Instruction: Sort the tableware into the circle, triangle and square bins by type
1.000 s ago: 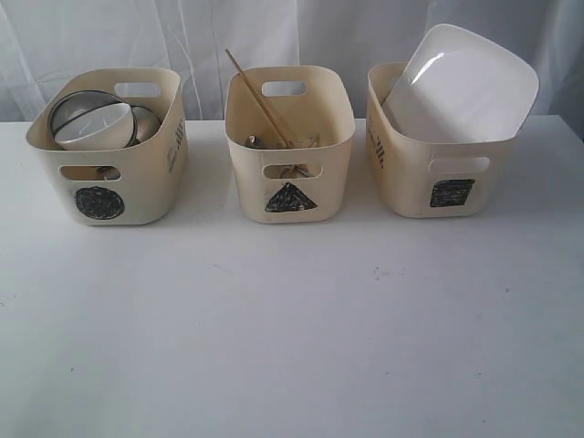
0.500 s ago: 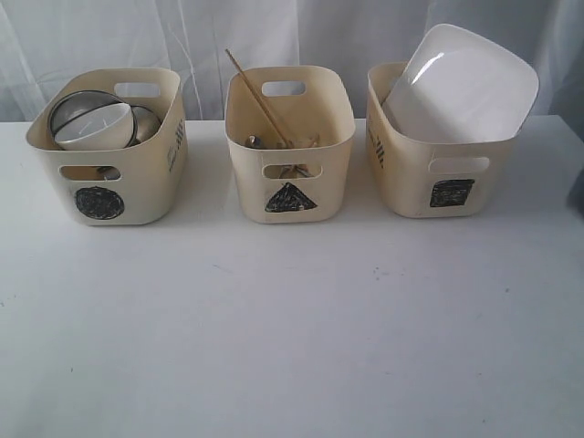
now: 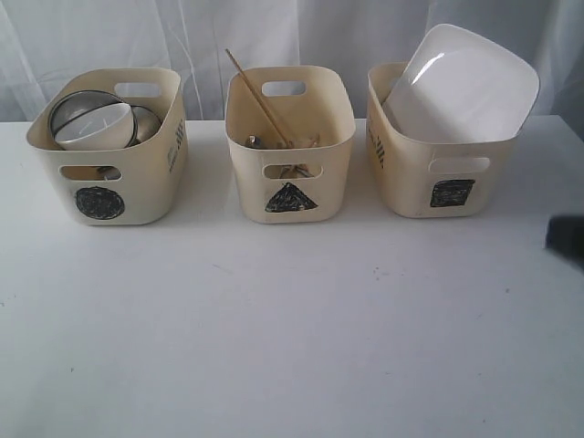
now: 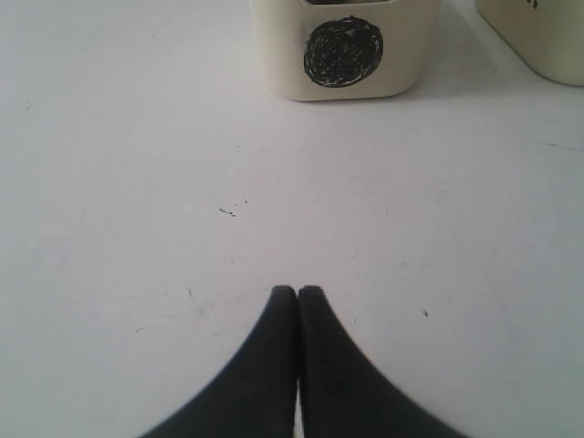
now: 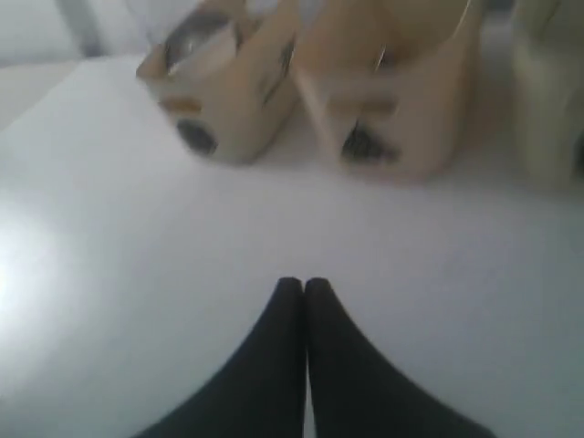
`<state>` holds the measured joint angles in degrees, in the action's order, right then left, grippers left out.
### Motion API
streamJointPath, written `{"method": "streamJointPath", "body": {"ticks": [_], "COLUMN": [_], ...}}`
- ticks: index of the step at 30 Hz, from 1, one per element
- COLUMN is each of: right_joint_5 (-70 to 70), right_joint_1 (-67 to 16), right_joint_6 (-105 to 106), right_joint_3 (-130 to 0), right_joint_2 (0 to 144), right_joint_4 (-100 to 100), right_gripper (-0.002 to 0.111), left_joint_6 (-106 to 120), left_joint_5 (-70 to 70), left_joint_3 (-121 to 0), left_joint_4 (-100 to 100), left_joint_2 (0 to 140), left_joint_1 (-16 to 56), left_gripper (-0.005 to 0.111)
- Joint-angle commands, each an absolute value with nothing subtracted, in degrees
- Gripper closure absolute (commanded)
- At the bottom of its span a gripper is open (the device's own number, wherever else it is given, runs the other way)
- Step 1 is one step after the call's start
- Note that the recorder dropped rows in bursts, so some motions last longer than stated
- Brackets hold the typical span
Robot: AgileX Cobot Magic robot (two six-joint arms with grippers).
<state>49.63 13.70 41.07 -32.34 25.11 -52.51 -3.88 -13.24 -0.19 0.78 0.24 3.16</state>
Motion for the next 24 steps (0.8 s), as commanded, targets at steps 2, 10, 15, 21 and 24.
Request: {"method": "streamJointPath", "body": {"ticks": [2,10,15,21,24], "right_joint_5": [22.6,8.4,6.1,21.1,20.8], "right_joint_1": [13.8,15.6,13.5,2.5,1.7], "right_joint_6": [69.0,28.6,2.2,1.3,1.3], "right_joint_3": [-30.6,-7.3,0.0,0.0,0.0], "right_joint_2": [17.7,0.0,0.0,0.0,0.0], "right_joint_4": [-61.7,-31.4,-5.3,-5.4,-5.7], "right_gripper": [0.108,0.108,0.108,0.108,0.108], "left_joint_6": [-4.0,-4.0,-4.0,-4.0,-4.0], "left_joint_5": [-13.2,-13.5,-13.2,-13.2,-13.2], "left_joint_3": [0.0,0.0,0.0,0.0,0.0], "left_joint_4": [1.4,1.4,1.4,1.2,1.2], "left_joint_2": [0.0,0.0,0.0,0.0,0.0], "left_joint_1": [3.5,3.5,3.5,3.5,3.5], "left_gripper": [0.107,0.107,0.107,0.107,0.107]}}
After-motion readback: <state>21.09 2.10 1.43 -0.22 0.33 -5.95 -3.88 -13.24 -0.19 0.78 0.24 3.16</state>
